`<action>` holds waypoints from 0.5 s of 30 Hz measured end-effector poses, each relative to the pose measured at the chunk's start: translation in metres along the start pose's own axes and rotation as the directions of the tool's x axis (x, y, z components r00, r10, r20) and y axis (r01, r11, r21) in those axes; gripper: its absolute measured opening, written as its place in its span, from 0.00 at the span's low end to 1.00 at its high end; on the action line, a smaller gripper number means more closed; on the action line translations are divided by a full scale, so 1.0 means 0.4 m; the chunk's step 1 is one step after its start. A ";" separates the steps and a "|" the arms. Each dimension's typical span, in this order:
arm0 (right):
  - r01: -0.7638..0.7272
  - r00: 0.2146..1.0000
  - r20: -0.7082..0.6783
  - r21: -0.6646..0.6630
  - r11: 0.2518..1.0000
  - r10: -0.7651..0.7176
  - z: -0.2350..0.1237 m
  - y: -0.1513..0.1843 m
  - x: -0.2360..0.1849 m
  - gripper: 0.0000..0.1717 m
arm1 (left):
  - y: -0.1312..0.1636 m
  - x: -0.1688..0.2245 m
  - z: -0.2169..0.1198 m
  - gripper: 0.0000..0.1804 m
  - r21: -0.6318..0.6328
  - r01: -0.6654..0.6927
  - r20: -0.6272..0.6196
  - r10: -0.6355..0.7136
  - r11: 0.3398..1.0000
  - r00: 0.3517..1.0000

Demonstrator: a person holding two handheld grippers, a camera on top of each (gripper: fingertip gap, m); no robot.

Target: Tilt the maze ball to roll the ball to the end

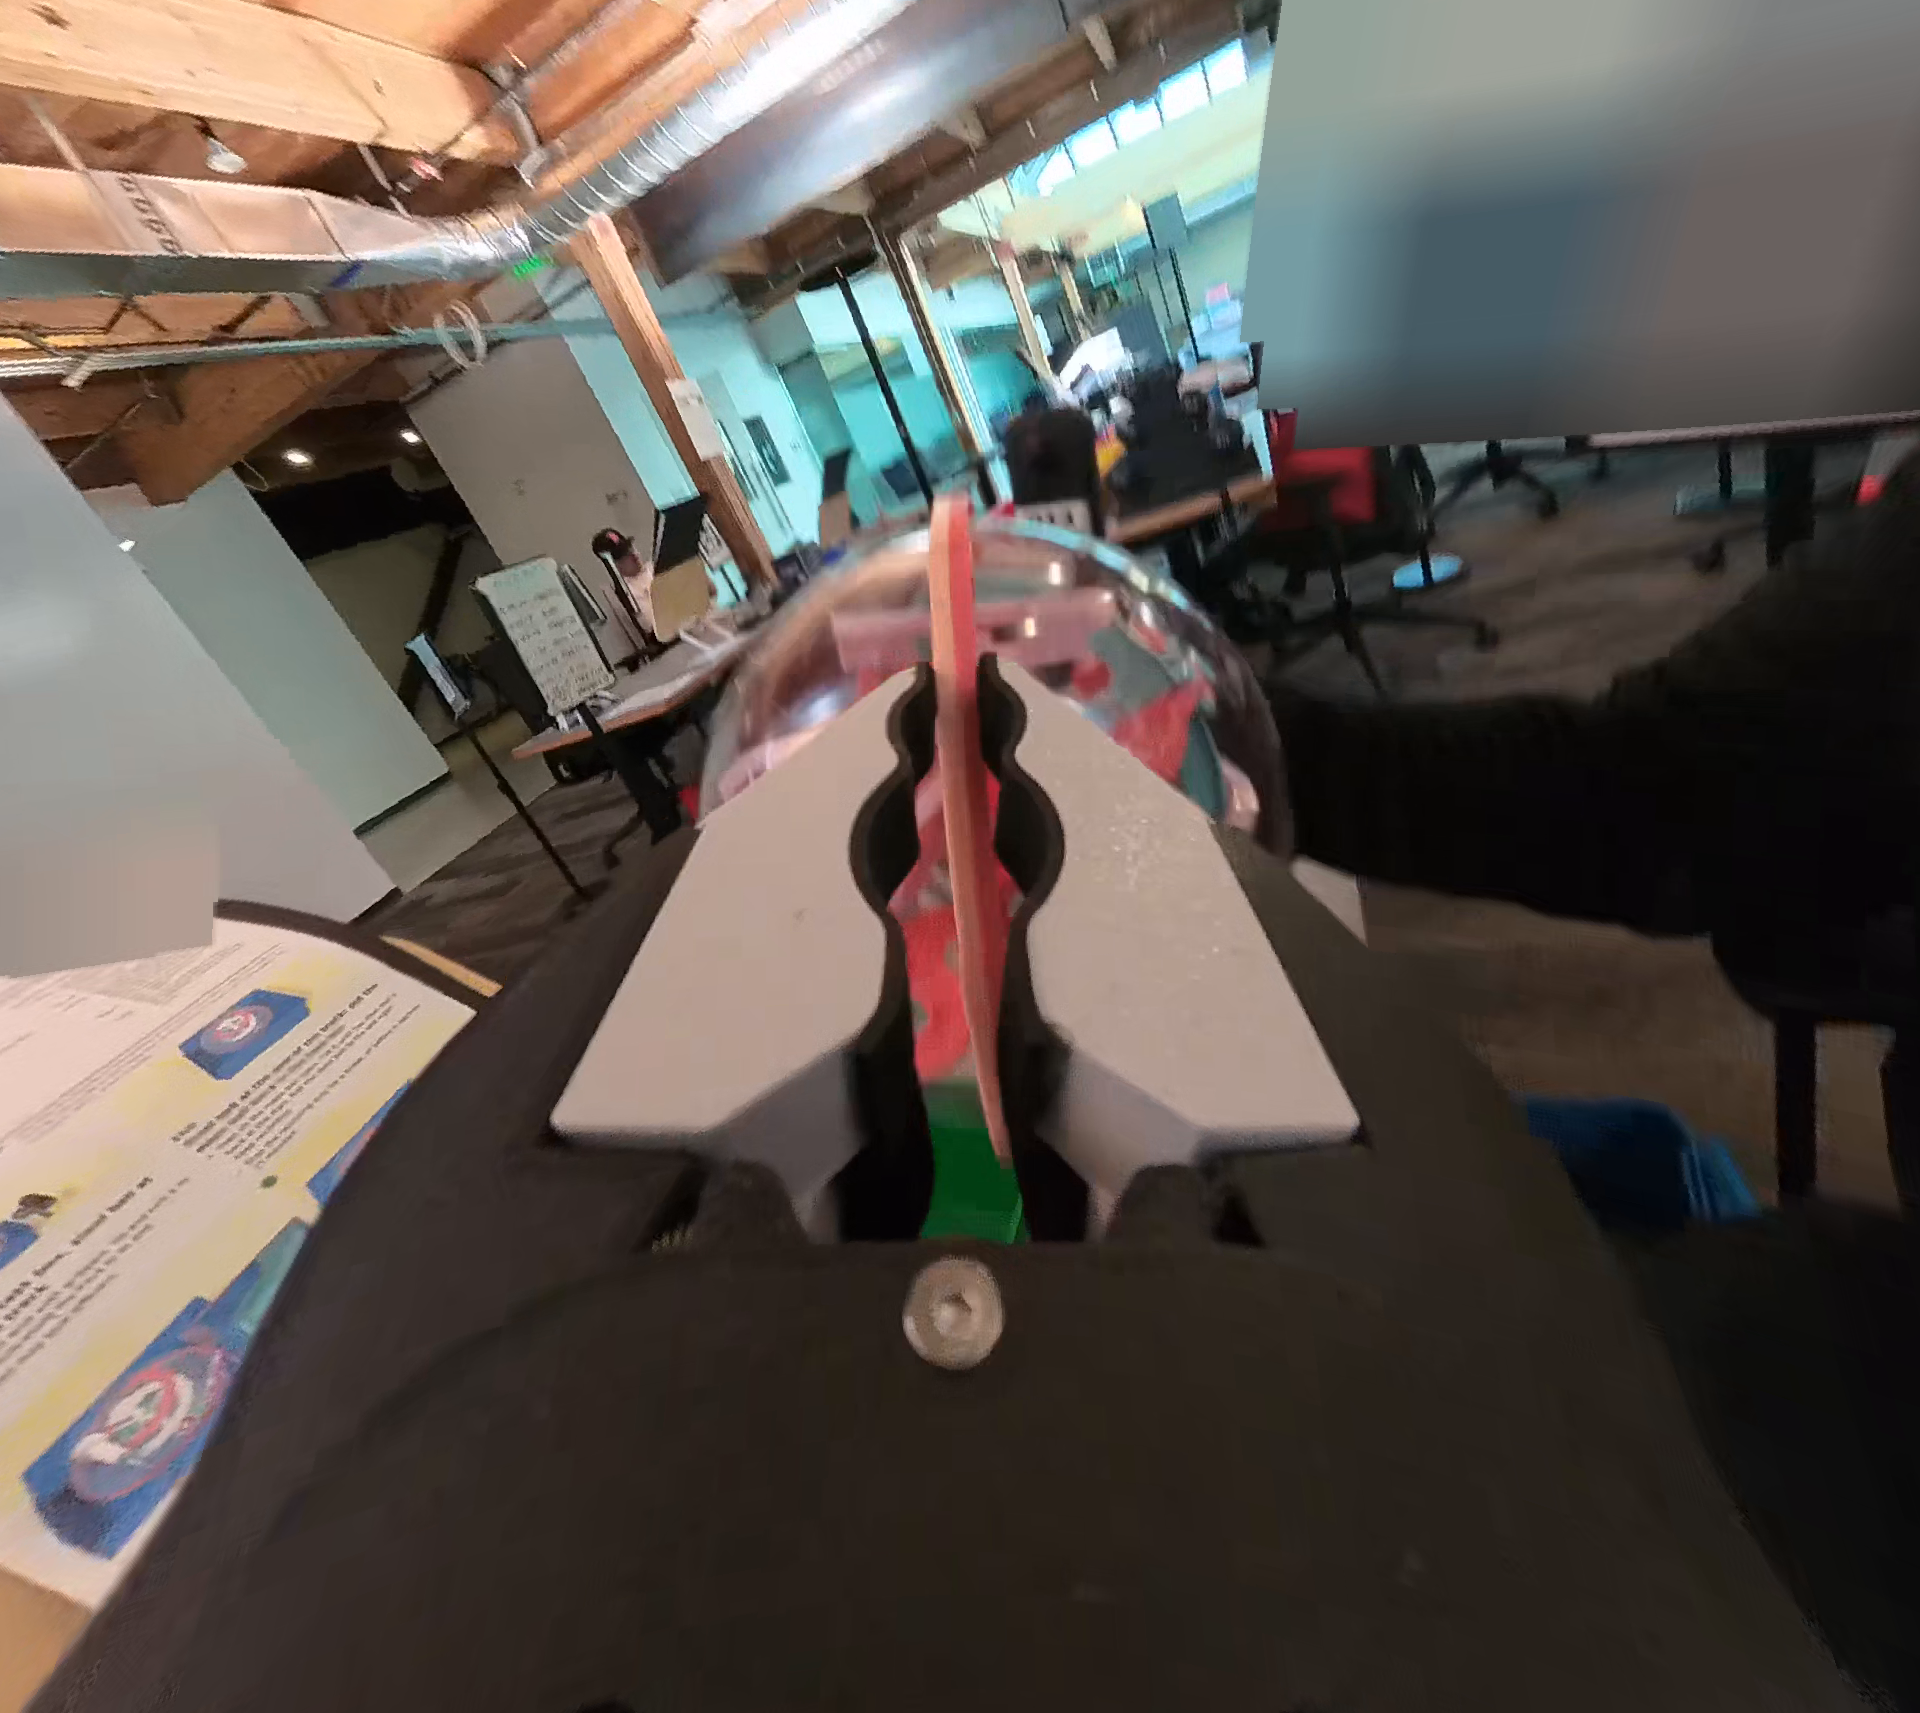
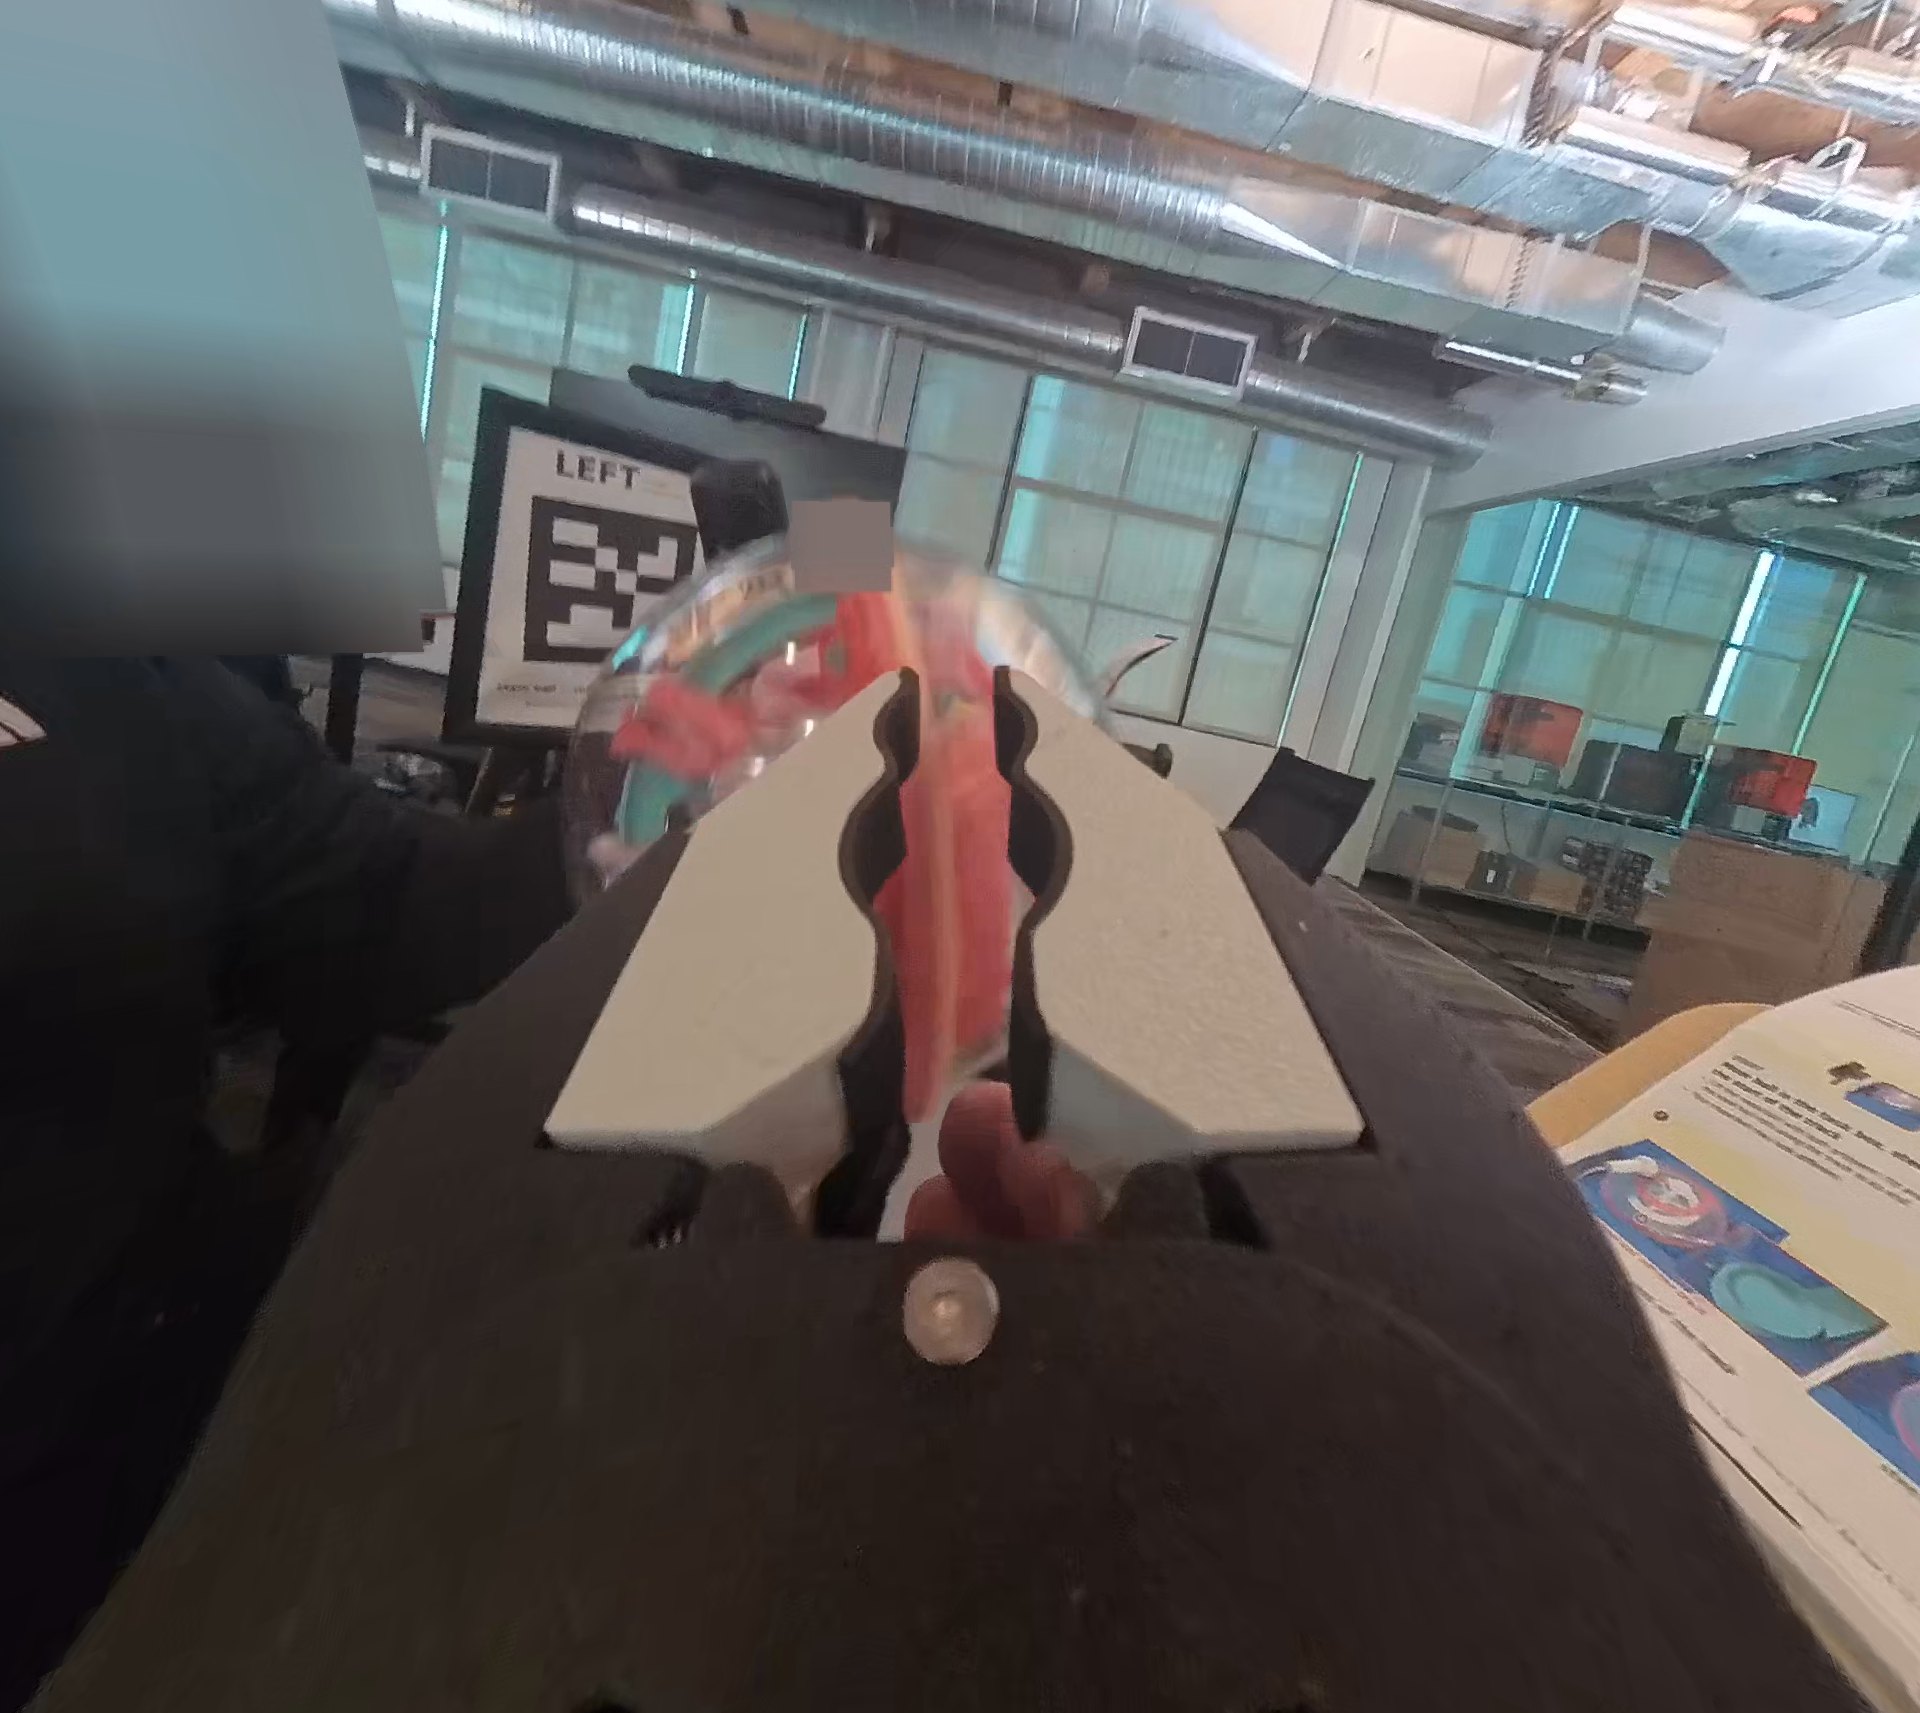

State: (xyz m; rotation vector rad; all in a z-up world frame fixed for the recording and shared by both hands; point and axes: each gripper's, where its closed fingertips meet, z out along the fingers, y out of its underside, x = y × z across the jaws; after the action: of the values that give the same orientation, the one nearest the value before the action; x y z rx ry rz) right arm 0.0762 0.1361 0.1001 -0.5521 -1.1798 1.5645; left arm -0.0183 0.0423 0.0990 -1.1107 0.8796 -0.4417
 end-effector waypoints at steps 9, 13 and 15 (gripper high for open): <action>-0.141 0.985 -0.140 -0.345 0.928 0.098 -0.036 0.334 -0.025 0.00 | 0.403 0.116 0.018 0.03 -0.395 0.091 -0.055 -0.123 0.914 0.991; -0.128 0.989 -0.138 -0.546 0.828 0.062 -0.097 0.463 -0.074 0.02 | 0.487 0.165 0.009 0.04 -0.477 -0.027 -0.089 -0.018 0.878 0.996; -0.125 0.991 -0.120 -0.614 0.779 0.064 -0.115 0.502 -0.101 0.06 | 0.493 0.163 0.001 0.03 -0.487 -0.078 -0.080 0.045 0.870 0.996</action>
State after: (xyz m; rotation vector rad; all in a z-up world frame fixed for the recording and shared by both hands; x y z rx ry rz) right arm 0.0358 0.1252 -0.1056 -1.1207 -1.6213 1.1834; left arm -0.0004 0.0773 -0.1048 -1.5349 1.1194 -0.2015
